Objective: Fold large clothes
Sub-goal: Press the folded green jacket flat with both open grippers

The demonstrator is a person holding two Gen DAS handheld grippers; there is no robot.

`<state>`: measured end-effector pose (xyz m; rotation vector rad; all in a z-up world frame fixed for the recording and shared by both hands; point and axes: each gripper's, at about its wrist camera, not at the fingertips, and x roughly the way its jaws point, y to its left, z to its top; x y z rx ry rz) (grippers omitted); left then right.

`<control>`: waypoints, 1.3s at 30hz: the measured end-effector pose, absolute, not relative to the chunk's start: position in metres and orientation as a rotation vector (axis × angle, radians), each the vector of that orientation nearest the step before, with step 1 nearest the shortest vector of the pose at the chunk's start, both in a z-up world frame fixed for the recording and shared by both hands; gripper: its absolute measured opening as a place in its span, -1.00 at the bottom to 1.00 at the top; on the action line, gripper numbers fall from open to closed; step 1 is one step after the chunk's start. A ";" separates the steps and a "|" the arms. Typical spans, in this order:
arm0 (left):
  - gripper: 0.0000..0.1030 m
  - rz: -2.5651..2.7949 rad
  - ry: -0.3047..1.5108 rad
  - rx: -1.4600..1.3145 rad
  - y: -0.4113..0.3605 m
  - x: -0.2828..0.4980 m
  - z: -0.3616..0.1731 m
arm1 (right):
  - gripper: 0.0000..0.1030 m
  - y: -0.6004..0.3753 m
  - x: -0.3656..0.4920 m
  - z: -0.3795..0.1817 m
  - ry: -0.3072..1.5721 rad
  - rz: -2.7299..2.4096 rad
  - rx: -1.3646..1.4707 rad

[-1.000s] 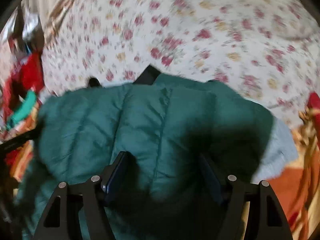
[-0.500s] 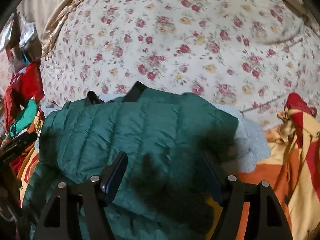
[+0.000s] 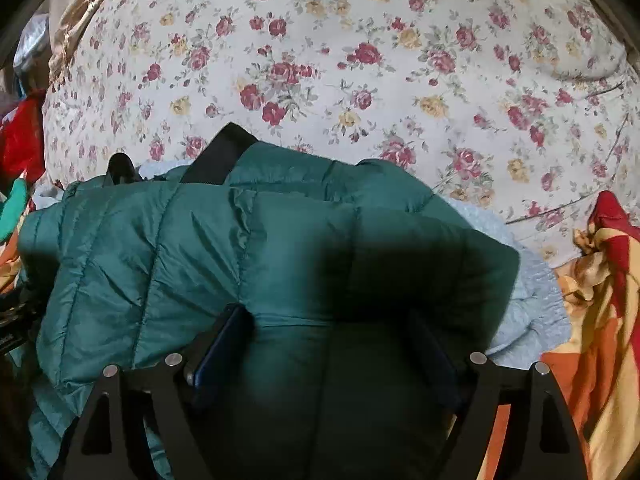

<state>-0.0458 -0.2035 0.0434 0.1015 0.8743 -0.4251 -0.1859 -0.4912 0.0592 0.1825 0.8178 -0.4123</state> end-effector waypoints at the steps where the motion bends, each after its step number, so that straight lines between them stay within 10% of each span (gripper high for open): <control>1: 0.82 -0.425 0.871 0.103 -0.204 -0.047 0.043 | 0.57 -0.487 -0.191 0.065 0.807 -0.417 0.172; 39: 0.95 -0.395 0.831 0.154 -0.192 -0.062 0.055 | 0.69 -0.461 -0.227 0.052 0.881 -0.408 0.153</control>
